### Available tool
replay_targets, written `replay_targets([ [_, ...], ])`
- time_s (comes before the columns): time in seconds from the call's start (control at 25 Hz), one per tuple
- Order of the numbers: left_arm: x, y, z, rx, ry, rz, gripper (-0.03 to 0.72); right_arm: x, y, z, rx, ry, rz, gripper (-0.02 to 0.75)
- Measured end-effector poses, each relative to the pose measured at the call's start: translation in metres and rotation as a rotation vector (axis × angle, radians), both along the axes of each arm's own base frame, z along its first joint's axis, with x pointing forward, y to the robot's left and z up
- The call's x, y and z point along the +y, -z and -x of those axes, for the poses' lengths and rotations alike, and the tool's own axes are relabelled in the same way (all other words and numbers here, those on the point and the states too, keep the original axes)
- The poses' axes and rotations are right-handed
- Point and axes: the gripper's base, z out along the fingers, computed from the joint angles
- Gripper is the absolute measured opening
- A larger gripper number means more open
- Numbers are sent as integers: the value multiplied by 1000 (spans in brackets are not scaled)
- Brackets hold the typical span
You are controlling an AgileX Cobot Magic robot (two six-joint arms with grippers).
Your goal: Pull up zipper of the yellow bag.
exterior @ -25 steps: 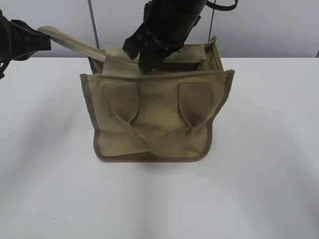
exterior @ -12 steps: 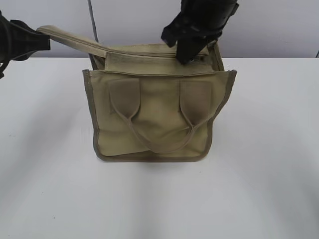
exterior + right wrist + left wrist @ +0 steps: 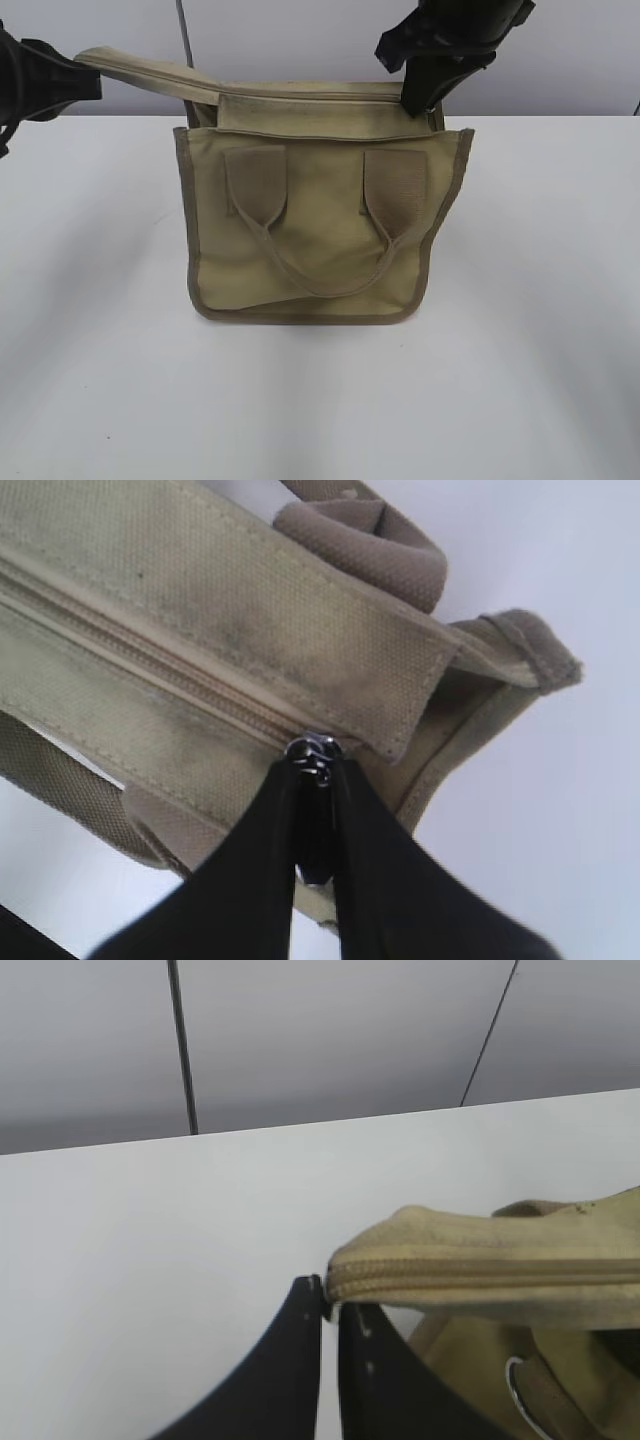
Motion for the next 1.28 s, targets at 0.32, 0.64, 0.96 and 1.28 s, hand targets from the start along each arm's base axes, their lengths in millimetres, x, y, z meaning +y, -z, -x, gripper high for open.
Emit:
replay_targets([
  [0.32,0,0,0,-2,-2,2,50,0,-1,1,16,3,-30,216],
  [0.64,1,2,1,22,1,-13,566,-11,-29,12,-64,0,-17,628],
  [0.96,10,-9,29,154,3,-57,584,-27,-85,44,-206,3,-64,598],
  [1.28,27,-35,80,240,2,-79,566,-47,-140,88,-361,21,-142,597],
])
